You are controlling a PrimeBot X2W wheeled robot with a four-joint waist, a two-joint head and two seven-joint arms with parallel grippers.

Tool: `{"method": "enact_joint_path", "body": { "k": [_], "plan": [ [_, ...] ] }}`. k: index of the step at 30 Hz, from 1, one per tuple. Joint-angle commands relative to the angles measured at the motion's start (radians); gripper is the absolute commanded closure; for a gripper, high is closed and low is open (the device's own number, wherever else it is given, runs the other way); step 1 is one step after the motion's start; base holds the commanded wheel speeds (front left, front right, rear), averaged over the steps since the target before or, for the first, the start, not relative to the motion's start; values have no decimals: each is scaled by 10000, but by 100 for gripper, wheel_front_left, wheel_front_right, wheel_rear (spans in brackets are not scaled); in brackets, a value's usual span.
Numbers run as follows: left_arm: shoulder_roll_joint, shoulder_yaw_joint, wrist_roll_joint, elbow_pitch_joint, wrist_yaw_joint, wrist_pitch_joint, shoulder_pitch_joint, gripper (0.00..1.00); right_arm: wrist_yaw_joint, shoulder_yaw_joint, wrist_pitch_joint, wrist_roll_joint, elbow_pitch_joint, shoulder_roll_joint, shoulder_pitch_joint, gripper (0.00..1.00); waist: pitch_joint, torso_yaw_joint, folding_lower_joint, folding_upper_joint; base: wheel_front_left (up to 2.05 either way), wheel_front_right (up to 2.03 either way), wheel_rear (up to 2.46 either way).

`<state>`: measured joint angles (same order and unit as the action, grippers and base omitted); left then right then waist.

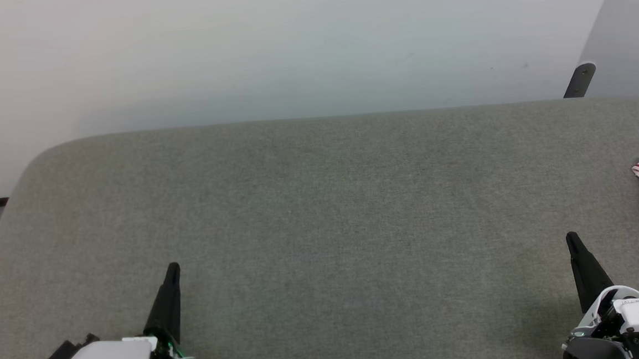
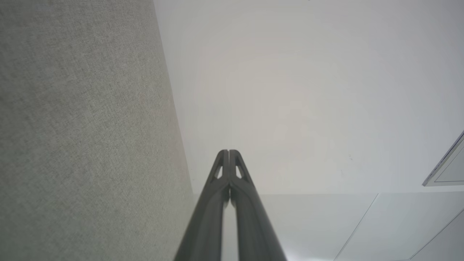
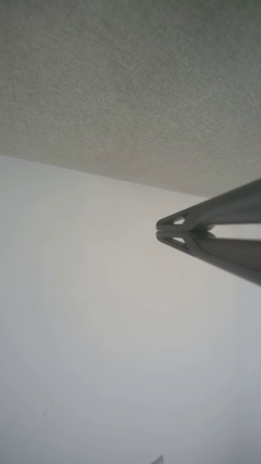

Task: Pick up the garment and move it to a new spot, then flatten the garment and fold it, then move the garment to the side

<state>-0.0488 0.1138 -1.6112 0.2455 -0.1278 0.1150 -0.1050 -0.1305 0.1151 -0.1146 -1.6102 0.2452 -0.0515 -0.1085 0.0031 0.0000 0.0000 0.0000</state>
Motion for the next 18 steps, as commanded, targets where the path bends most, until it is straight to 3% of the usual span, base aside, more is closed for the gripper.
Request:
{"method": "enact_joint_path", "body": {
  "k": [1,18],
  "plan": [
    [0,17,-35,-11,-54,16,-97,100,-4,-8,-22,-53,-4,34,-33,100,0,0,0,0,0,0,0],
    [0,15,-35,-9,-54,16,-97,100,-4,-8,-21,-53,-4,34,-33,100,0,0,0,0,0,0,0]
  ]
}}
